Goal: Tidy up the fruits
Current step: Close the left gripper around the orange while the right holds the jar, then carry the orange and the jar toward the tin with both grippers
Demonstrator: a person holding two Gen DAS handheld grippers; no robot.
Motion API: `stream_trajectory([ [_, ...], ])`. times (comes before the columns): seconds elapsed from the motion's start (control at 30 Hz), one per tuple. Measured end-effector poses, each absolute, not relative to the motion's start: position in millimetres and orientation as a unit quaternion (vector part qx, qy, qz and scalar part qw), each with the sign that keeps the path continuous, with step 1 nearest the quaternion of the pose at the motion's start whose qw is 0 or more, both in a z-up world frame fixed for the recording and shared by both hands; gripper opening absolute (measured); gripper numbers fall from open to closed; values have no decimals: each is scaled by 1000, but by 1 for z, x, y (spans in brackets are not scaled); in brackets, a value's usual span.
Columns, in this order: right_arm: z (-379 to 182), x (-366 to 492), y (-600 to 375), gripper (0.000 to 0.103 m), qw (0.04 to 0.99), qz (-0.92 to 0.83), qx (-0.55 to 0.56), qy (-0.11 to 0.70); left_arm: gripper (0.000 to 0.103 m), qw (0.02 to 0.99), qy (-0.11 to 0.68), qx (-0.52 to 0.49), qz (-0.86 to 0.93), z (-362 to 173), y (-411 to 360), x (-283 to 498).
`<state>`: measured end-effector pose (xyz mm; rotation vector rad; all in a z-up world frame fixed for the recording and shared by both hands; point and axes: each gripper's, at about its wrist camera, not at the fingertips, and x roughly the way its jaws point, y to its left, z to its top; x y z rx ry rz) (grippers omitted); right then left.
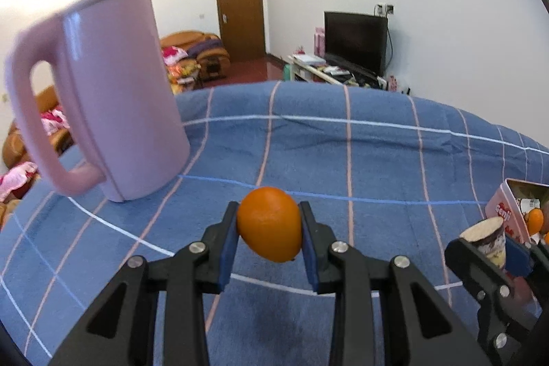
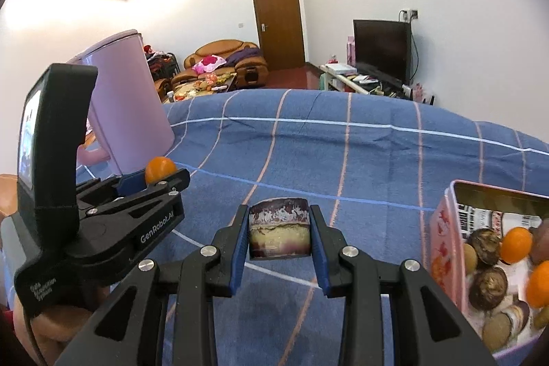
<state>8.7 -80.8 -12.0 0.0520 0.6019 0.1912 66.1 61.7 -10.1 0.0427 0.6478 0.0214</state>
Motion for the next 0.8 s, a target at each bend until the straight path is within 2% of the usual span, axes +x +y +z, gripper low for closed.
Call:
stream_trajectory([
  [0.13,-10,3,-85,35,953,89,35,289,35,954,298,25,33,-4,60,56],
  [0.8,-8,-27,-107,35,956,70,51,279,35,954,295,6,44,-5,52,27],
])
